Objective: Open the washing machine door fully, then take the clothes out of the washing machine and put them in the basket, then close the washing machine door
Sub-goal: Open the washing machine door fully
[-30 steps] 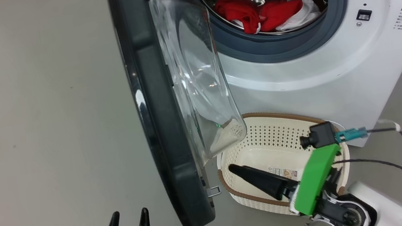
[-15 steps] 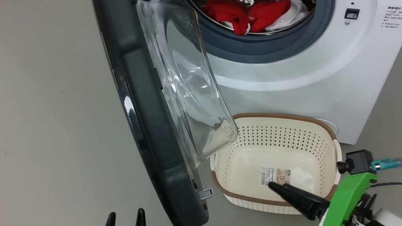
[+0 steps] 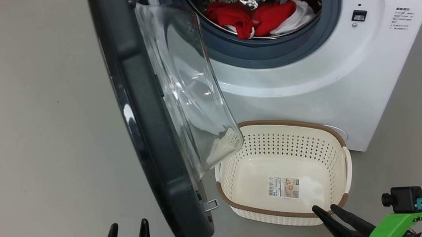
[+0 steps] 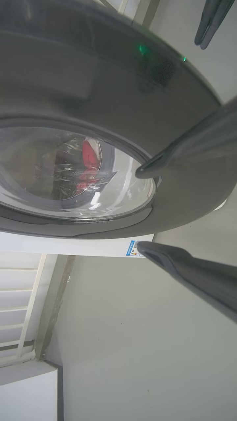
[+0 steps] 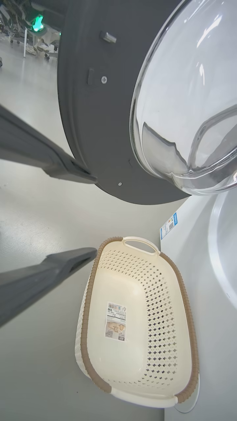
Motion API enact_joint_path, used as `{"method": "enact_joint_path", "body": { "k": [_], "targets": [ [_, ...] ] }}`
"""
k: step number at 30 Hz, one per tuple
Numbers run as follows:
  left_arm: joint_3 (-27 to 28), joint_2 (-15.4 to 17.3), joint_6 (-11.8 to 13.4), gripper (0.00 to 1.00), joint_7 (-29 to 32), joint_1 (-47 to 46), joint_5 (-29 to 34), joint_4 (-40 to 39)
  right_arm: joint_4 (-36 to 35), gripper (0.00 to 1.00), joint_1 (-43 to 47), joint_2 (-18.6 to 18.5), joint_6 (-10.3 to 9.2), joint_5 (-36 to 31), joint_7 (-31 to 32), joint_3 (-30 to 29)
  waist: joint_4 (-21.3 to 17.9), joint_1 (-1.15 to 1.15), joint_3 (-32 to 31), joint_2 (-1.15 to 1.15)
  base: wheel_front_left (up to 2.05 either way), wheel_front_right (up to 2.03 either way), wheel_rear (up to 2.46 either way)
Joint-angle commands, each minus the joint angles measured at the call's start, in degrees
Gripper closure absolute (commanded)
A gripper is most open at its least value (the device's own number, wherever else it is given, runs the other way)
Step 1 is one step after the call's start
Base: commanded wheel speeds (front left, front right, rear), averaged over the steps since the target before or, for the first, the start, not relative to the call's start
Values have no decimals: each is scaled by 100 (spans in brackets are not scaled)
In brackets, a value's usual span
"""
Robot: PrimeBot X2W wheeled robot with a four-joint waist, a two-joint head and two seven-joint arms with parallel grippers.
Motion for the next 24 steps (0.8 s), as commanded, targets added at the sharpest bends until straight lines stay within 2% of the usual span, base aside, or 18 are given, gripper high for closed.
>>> {"method": "enact_joint_path", "body": {
  "k": [1, 6, 14, 24],
  "targets": [
    [211, 48, -48, 0, -70, -110, 38, -118, -56, 0, 5, -103, 44, -121, -118, 90, -31, 0, -2, 0, 0, 0, 0],
    [233, 48, -51, 0, -70, -111, 38, -117, 114, 0, -66, -121, 44, -785, -240, -34, -111, 0, -4, 0, 0, 0, 0],
    [233, 48, -53, 0, -70, -147, 20, -124, 3, 0, 307, 267, 44, -2808, -245, -1614, -143, 0, 46, 0, 0, 0, 0],
    [256, 48, -52, 0, -70, -177, 12, -139, -856, 0, 910, 900, 44, -4894, -246, -3265, -133, 0, 87, 0, 0, 0, 0]
  ]
}}
